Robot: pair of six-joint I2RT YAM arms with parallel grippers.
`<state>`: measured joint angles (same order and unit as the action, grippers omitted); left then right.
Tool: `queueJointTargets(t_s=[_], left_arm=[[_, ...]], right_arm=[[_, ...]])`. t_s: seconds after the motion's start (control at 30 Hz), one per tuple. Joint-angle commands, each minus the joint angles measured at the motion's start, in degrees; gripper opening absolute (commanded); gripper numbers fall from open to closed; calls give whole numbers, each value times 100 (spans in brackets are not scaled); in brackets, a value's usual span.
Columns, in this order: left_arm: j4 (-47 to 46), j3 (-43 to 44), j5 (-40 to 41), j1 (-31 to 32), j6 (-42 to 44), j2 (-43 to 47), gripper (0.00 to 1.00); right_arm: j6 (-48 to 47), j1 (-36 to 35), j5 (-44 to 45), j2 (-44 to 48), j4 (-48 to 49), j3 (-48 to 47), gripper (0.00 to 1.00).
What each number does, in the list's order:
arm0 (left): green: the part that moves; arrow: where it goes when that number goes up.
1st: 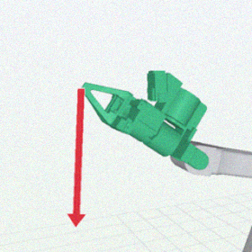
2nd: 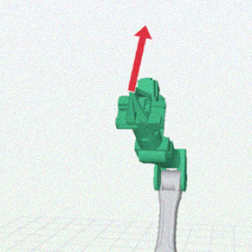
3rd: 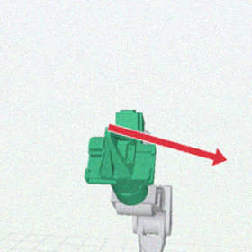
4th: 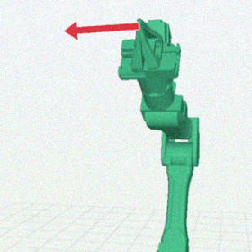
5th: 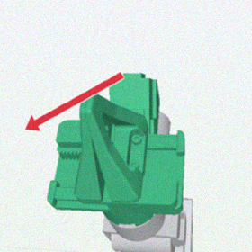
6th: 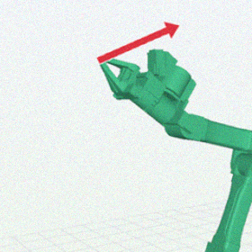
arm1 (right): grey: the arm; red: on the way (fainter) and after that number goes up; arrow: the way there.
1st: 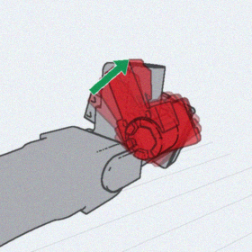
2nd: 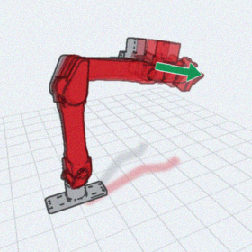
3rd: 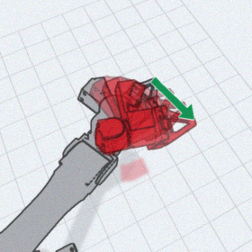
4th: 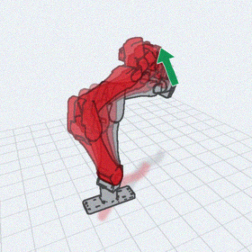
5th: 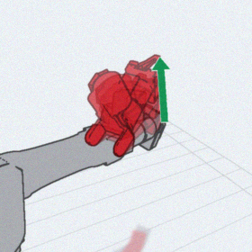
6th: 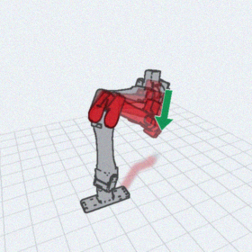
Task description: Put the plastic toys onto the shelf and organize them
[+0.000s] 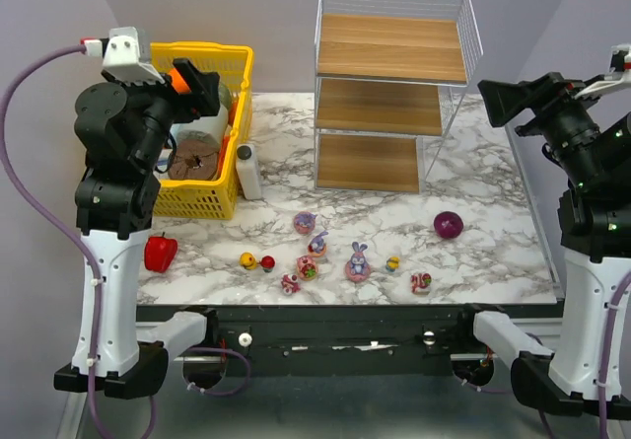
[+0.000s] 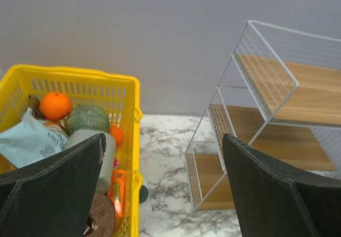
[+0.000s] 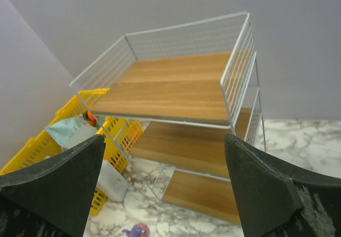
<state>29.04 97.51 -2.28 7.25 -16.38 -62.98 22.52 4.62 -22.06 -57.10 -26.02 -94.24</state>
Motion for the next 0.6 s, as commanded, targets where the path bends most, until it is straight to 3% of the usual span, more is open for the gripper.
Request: queueJointTargets(t_s=[0.0, 0.1, 0.17, 0.3, 0.57], left_arm=[[-135, -531, -369, -22, -49, 348, 99], [-161, -944, -474, -4, -93, 479, 99], [-179, -1295, -475, 49, -137, 594, 99], [-249, -1753, -370, 355, -164, 682, 99], [-346, -2254, -466, 743, -339, 717, 99]], right_arm=[[-81, 30, -149, 234, -806, 414, 100], [-169, -101, -141, 454, -1106, 1026, 99], [-204, -434, 575, 751, -1160, 1467, 99], [-47, -1961, 1956, 1253, -1142, 2557, 95], [542, -2808, 2716, 2282, -1028, 4719, 93]])
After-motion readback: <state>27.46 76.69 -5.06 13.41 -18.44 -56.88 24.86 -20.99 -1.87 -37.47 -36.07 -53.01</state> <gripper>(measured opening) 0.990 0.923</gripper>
